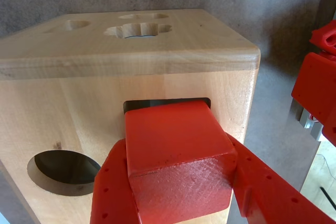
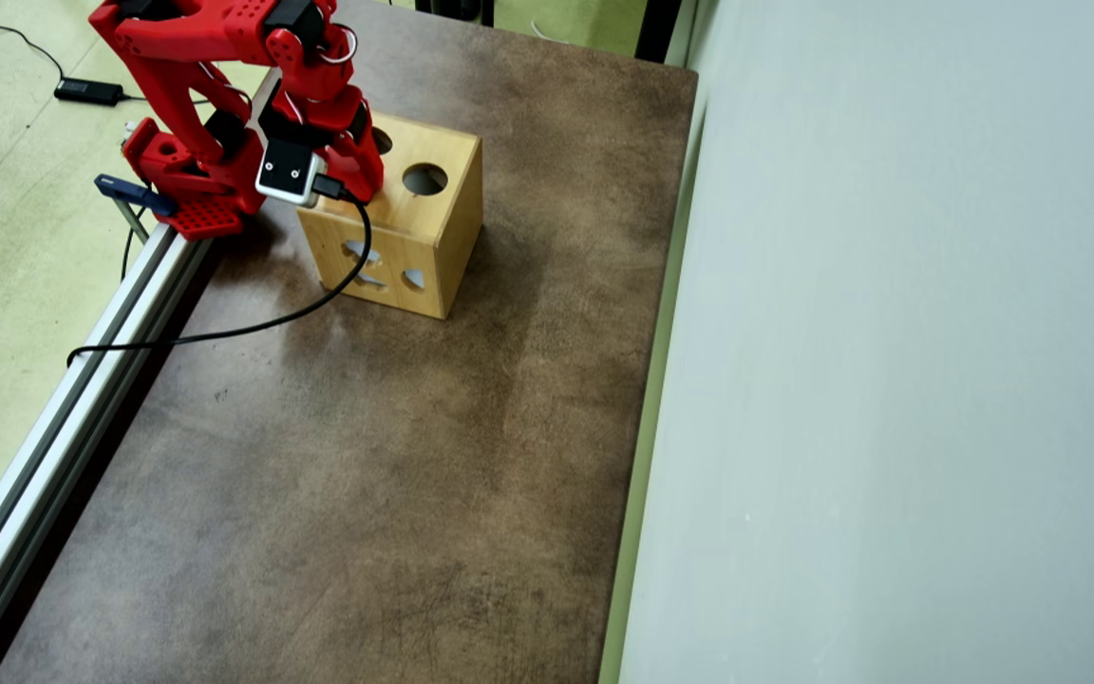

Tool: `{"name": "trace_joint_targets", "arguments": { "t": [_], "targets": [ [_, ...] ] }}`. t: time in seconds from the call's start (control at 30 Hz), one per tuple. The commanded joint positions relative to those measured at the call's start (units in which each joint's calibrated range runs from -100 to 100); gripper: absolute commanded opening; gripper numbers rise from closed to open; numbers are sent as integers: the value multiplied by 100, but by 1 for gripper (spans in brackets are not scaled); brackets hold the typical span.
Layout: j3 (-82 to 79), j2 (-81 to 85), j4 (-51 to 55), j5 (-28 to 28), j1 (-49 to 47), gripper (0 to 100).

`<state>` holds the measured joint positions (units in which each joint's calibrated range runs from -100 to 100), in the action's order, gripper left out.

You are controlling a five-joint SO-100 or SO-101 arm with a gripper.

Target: Pick and place the red cube on the square hole

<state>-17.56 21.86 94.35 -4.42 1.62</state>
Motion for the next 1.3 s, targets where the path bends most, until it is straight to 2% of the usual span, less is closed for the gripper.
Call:
{"name": "trace_joint_targets", "arguments": {
  "t": [0.0,0.77,0.87,1.17,1.27],
  "targets": [
    [3,26,18,-34,17,7],
    [12,111,10,20,39,10],
    [21,111,10,24,39,22],
    [12,102,26,24,39,83],
    [12,60,26,24,39,95]
  ]
}}
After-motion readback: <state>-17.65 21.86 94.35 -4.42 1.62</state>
